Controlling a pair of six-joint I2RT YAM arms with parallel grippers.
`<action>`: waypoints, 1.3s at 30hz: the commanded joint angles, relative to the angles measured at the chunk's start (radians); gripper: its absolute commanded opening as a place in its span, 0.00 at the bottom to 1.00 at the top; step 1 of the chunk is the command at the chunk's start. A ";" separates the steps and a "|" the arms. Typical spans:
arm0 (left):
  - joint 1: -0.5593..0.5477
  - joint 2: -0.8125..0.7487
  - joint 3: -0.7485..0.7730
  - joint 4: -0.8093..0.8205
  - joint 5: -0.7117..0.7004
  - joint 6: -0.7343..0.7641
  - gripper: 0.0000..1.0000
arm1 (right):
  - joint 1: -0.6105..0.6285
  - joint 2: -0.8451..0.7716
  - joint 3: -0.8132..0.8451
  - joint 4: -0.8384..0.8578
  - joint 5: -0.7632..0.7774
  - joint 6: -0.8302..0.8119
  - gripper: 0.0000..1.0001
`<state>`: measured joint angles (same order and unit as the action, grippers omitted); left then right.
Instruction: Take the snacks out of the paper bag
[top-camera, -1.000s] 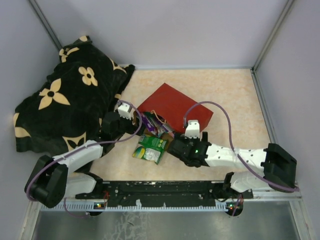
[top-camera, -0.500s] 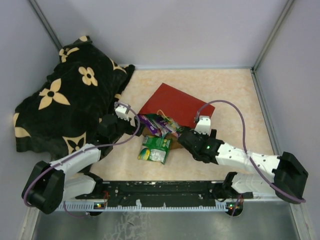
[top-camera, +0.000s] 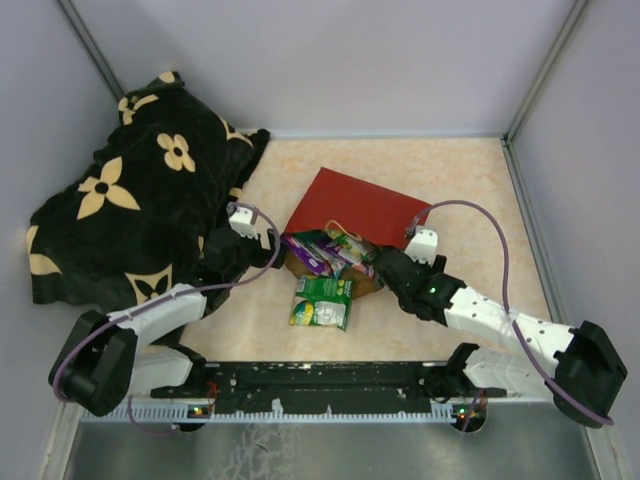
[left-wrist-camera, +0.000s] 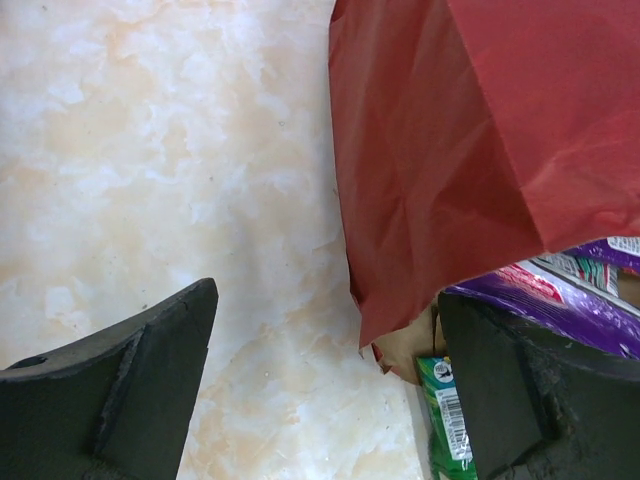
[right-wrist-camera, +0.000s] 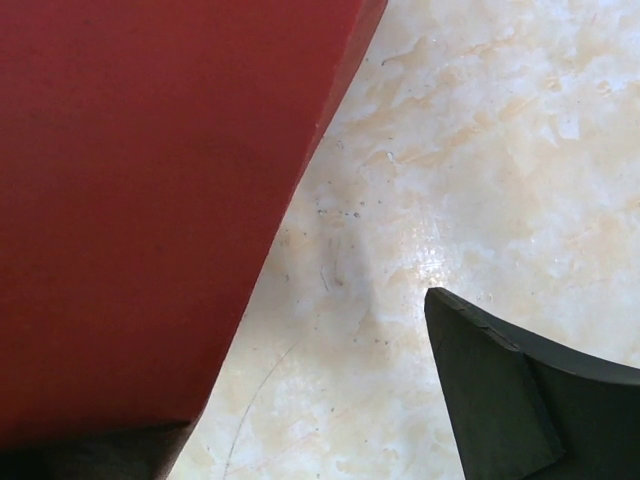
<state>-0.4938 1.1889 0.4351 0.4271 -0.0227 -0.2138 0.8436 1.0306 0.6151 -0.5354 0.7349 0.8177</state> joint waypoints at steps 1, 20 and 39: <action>-0.043 0.040 0.026 0.077 -0.067 -0.097 0.97 | -0.014 0.015 0.003 0.085 -0.020 -0.007 0.99; -0.114 0.294 0.161 0.131 -0.464 -0.146 0.99 | -0.186 -0.078 -0.035 0.093 -0.112 -0.023 0.99; -0.074 0.690 0.633 0.007 -0.386 -0.138 1.00 | -0.550 0.210 0.145 0.340 -0.284 -0.212 0.99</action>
<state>-0.6037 1.7832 0.9333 0.4591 -0.4580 -0.3946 0.3492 1.1732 0.6514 -0.2943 0.4583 0.6552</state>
